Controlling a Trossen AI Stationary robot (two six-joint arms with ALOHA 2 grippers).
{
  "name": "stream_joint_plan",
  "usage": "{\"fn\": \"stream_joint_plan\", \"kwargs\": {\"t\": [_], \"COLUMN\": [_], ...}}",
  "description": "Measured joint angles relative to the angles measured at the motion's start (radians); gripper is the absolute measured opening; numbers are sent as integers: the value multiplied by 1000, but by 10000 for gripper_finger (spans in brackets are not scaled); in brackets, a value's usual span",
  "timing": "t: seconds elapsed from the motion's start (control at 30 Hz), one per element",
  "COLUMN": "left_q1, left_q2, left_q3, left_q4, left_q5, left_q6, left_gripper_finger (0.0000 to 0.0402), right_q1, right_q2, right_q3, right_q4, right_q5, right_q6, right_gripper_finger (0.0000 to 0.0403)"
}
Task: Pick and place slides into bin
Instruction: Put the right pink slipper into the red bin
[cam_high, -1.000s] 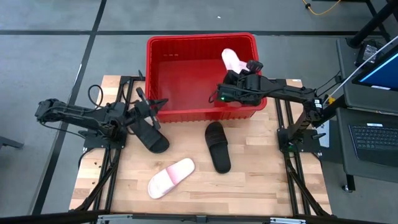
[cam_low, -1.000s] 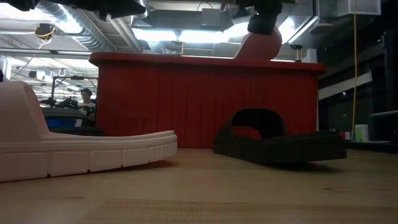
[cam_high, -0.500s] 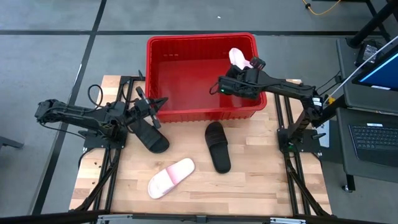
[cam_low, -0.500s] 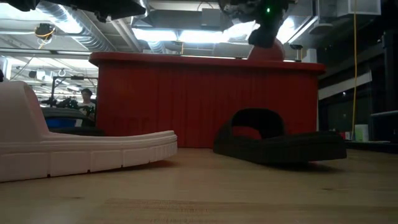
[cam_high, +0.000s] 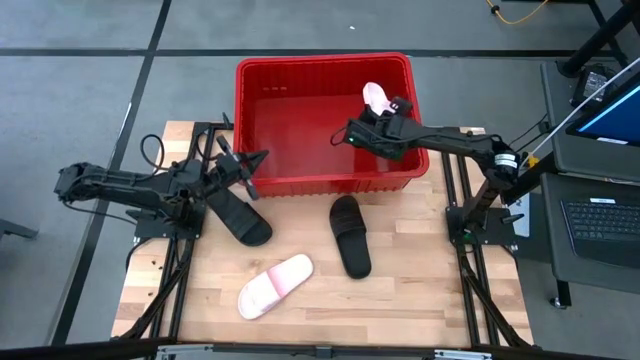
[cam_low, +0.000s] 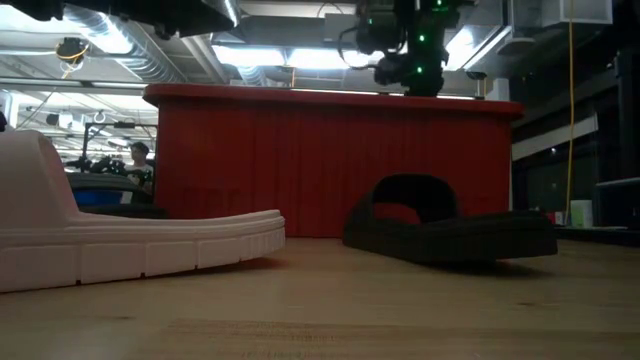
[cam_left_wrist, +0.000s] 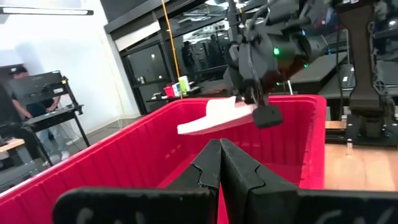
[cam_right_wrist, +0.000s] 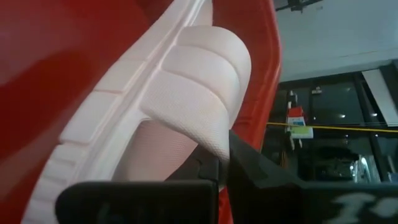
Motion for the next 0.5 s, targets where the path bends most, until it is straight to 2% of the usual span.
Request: {"fn": "stream_joint_plan", "kwargs": {"t": [0.33, 0.5], "left_q1": [30, 30], "left_q2": [0, 0], "left_q3": [0, 0], "left_q4": [0, 0], "left_q5": [0, 0], "left_q6": [-12, -13], "left_gripper_finger": [2, 2], "right_q1": [-26, -46], "right_q2": [0, 0], "right_q3": [-113, -159], "right_q4": [153, 175], "right_q5": [-34, -34], "right_q6": [-8, -1], "right_gripper_finger": [11, 11]}}
